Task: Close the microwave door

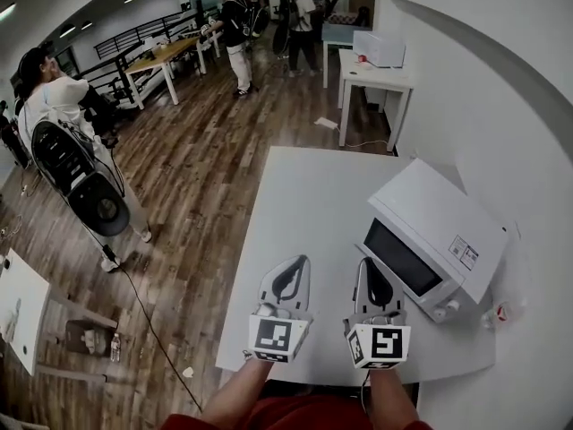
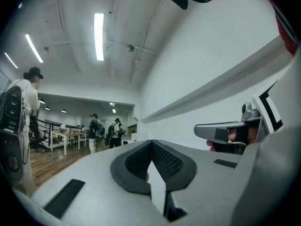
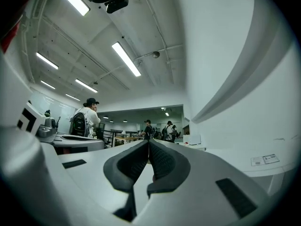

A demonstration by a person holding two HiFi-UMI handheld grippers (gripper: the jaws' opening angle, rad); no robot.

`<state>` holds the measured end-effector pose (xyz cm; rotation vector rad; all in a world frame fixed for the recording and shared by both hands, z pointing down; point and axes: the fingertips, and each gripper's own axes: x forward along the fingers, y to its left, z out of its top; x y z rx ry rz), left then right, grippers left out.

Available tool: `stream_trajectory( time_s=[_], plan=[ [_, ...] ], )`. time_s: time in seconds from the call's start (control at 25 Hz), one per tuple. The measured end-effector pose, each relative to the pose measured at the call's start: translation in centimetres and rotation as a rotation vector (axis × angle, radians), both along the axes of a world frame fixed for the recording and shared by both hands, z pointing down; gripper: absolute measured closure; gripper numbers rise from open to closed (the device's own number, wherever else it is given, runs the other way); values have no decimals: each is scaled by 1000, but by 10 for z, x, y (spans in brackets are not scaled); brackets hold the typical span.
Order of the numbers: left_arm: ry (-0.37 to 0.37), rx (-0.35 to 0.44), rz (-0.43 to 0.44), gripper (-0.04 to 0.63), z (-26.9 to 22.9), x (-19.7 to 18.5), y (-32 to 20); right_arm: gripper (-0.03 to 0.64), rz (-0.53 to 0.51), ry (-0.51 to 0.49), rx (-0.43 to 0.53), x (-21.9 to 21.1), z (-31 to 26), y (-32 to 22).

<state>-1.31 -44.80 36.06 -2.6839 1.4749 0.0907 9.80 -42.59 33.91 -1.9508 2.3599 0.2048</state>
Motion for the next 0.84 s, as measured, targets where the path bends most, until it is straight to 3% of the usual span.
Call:
stream_trajectory(
  time_s=[0.12,0.32,0.6,0.84],
  plan=[
    [-3,13,-26,568,-11,-23,-3,594,-10,-4,-3,-23,-9,-8],
    [-8,33,-104,568,-46,-97,10,594,-32,-19,-9,-85,-37,2],
    [25,45,-174,568,10,-75,29,594,-98,24,-2,-62,17,15],
    [8,18,-137,568,-41,-126,-10,594,-56,16,-34,-111,-34,-23]
  ],
)
